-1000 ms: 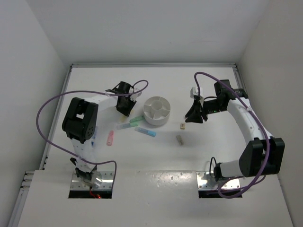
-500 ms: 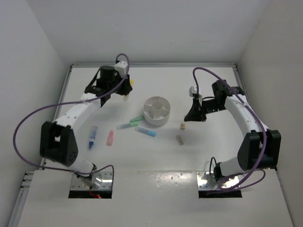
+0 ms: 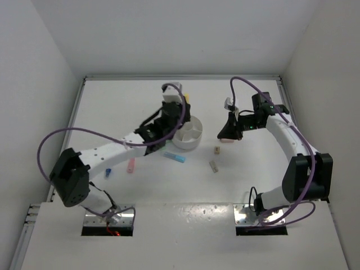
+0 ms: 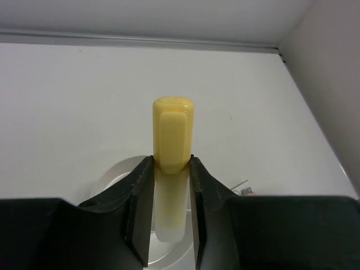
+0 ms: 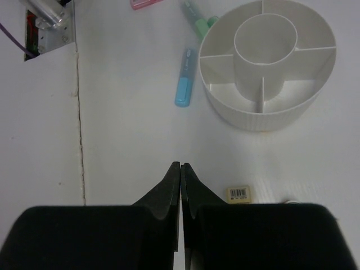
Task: Sort the stationery into containers
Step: Place the pen in the storage box.
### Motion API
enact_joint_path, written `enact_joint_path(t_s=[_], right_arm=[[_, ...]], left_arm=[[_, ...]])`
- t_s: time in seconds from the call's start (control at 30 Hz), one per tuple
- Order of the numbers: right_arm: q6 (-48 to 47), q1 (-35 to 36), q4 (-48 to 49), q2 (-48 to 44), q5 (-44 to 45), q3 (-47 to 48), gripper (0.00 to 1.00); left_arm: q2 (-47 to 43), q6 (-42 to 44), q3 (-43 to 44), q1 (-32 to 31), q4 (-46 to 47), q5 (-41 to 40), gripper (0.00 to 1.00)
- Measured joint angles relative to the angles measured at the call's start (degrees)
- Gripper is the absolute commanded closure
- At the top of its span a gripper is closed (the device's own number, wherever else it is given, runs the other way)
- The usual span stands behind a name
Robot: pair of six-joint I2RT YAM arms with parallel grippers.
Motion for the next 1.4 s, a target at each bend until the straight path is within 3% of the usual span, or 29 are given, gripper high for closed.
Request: enact_joint_path(t_s=[0.07, 0.13, 0.3, 0.63, 1.03, 1.4], right_arm=[[0.37, 0.0, 0.31, 0.44, 0.07, 0.0, 1.0], [0.57, 0.0, 0.37, 1.14, 0.13, 0.0, 1.0], [0.76, 0.0, 0.5, 1.92, 0.57, -0.02, 1.0], [0.72, 0.0, 0.92, 1.92, 0.61, -0.02, 1.0], [0.72, 0.0, 0.87, 1.92, 0.61, -0.02, 1.0], [0.5, -0.63, 0.79, 1.97, 0.61, -0.02, 1.0]], left_arm=[[3.69, -0.26, 1.88, -6.86, 1.57, -13.09, 1.0], [7.43, -0.55, 4.42, -10.21, 2.21, -20.87, 1.0], [14.86, -1.49, 9.38, -10.4, 3.06, -32.54, 1.0], [18.84, 0.7, 12.39, -3.19, 6.38, -34.05, 1.0], [25.55, 0.02, 12.7, -2.95, 5.75, -34.8, 1.0], [26.18, -1.81, 12.59, -2.49, 5.33, -35.54, 1.0]])
